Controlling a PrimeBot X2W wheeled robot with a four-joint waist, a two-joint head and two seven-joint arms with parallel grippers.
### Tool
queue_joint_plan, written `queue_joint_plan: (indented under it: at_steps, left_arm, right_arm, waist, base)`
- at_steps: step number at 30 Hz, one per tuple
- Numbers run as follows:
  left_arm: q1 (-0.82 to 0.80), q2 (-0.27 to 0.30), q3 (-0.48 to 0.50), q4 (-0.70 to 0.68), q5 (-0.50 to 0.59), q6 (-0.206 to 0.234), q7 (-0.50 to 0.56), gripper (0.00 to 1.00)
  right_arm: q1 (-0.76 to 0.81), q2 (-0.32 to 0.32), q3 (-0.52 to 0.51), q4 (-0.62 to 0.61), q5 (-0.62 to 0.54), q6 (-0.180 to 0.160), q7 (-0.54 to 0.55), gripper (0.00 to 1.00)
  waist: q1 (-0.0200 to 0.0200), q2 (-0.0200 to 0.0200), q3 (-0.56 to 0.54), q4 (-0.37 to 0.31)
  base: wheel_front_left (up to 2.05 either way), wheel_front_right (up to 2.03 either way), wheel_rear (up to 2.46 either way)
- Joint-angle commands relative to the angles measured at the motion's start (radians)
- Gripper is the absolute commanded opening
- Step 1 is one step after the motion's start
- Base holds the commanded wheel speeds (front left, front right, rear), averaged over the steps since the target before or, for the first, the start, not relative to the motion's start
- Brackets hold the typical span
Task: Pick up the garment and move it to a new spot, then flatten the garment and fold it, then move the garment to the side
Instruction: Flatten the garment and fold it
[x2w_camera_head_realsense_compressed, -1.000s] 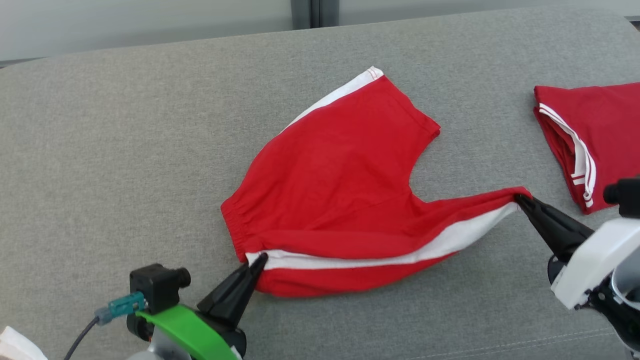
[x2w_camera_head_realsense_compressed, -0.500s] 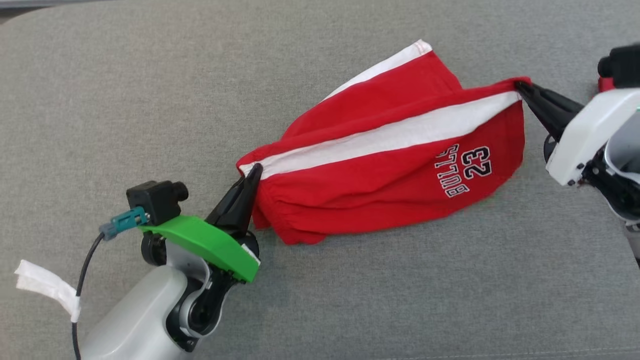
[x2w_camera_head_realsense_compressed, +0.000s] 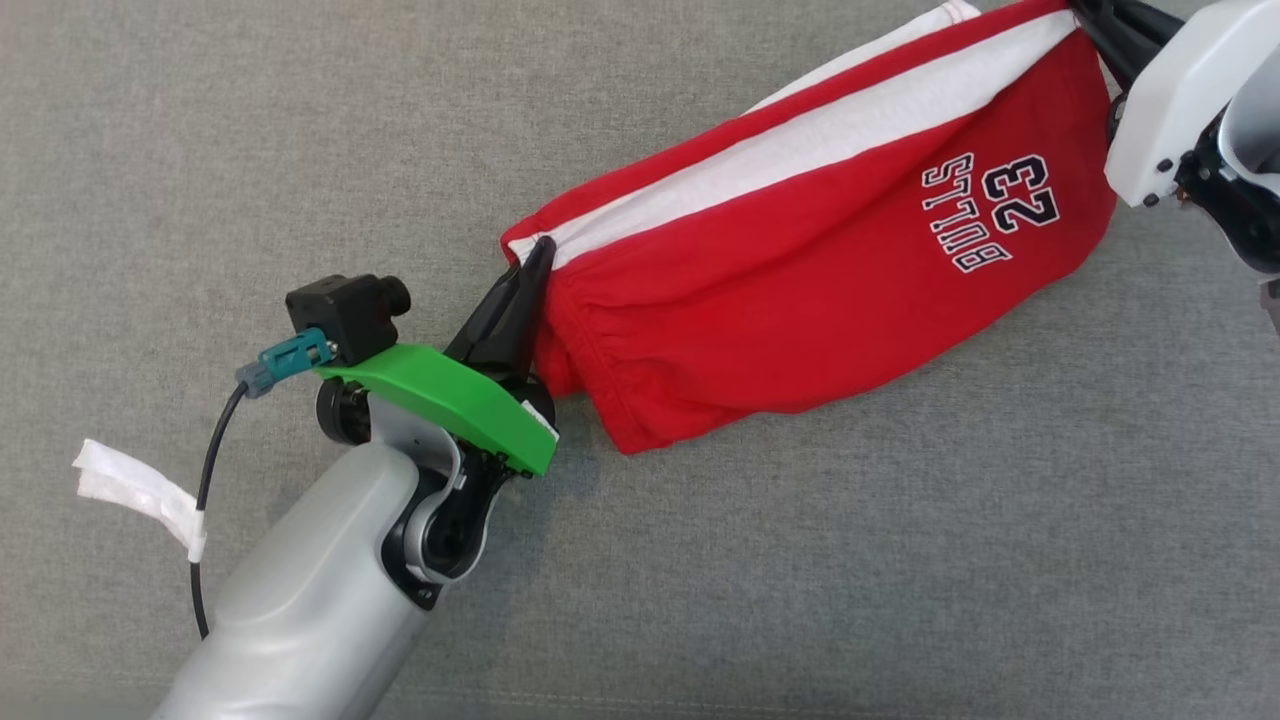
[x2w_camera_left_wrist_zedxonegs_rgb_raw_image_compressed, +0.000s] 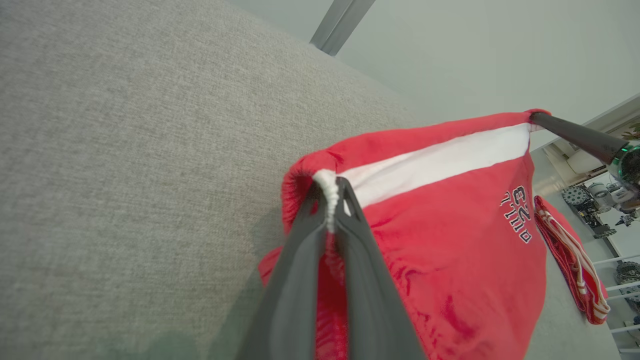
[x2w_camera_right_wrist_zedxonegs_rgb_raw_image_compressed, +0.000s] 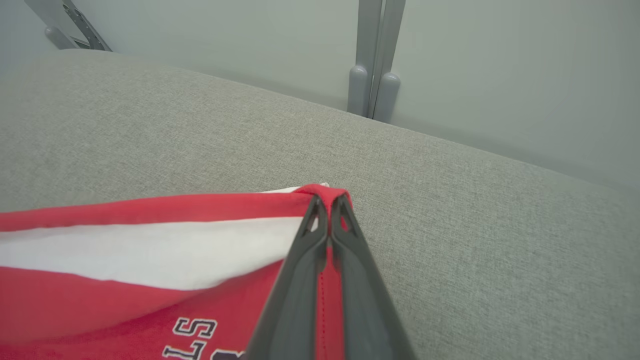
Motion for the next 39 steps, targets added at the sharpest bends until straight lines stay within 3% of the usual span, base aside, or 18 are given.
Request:
queue_joint_plan:
  at_steps: [1, 6, 7, 8, 9, 20, 30, 33, 39]
  left_arm:
    - [-0.027, -0.010, 0.001, 0.015, 0.005, -0.007, -0.010, 0.00]
    - [-0.065, -0.029, -0.002, 0.057, 0.027, -0.026, -0.026, 0.00]
    - [-0.067, -0.033, -0.004, 0.062, 0.029, -0.032, -0.027, 0.08]
    - [-0.070, -0.037, -0.007, 0.069, 0.027, -0.041, -0.027, 0.49]
    - [-0.073, -0.038, -0.007, 0.074, 0.027, -0.046, -0.028, 1.00]
    - [-0.030, -0.015, -0.020, 0.101, 0.042, -0.087, -0.044, 1.00]
    - [0.085, 0.039, 0.013, 0.051, 0.097, -0.068, -0.072, 1.00]
    - [0.099, 0.053, 0.052, 0.029, 0.189, -0.047, -0.078, 1.00]
    - [0.155, -0.028, 0.258, -0.037, 0.415, -0.050, -0.077, 1.00]
  right_arm:
    - [-0.031, 0.001, 0.014, 0.023, -0.011, 0.000, -0.013, 0.00]
    - [-0.092, 0.011, 0.064, 0.085, -0.012, 0.000, -0.044, 0.00]
    - [-0.099, 0.012, 0.070, 0.096, -0.009, 0.000, -0.050, 0.29]
    - [-0.105, 0.015, 0.077, 0.111, -0.002, 0.000, -0.057, 1.00]
    - [-0.112, 0.017, 0.081, 0.119, 0.003, 0.000, -0.067, 1.00]
    - [-0.092, 0.007, 0.133, 0.175, 0.125, 0.000, -0.117, 1.00]
    - [0.039, -0.039, 0.109, 0.146, 0.241, 0.000, -0.111, 1.00]
    - [0.076, -0.034, 0.086, 0.153, 0.250, 0.000, -0.125, 1.00]
    - [0.118, -0.019, 0.042, 0.187, 0.204, 0.000, -0.157, 1.00]
  waist:
    - [0.0000, 0.0000, 0.038, 0.029]
    - [0.0000, 0.0000, 0.059, 0.036]
    - [0.0000, 0.0000, 0.061, 0.037]
    - [0.0000, 0.0000, 0.063, 0.038]
    - [0.0000, 0.0000, 0.064, 0.038]
    - [0.0000, 0.0000, -0.006, 0.030]
    - [0.0000, 0.0000, -0.098, 0.037]
    - [0.0000, 0.0000, -0.109, 0.042]
    - [0.0000, 0.0000, -0.106, 0.059]
  base:
    - [0.00, 0.00, 0.00]
    - [0.00, 0.00, 0.00]
    - [0.00, 0.00, 0.00]
    - [0.00, 0.00, 0.00]
    - [0.00, 0.00, 0.00]
    - [0.00, 0.00, 0.00]
    - [0.00, 0.00, 0.00]
    - [0.00, 0.00, 0.00]
    - [0.00, 0.00, 0.00]
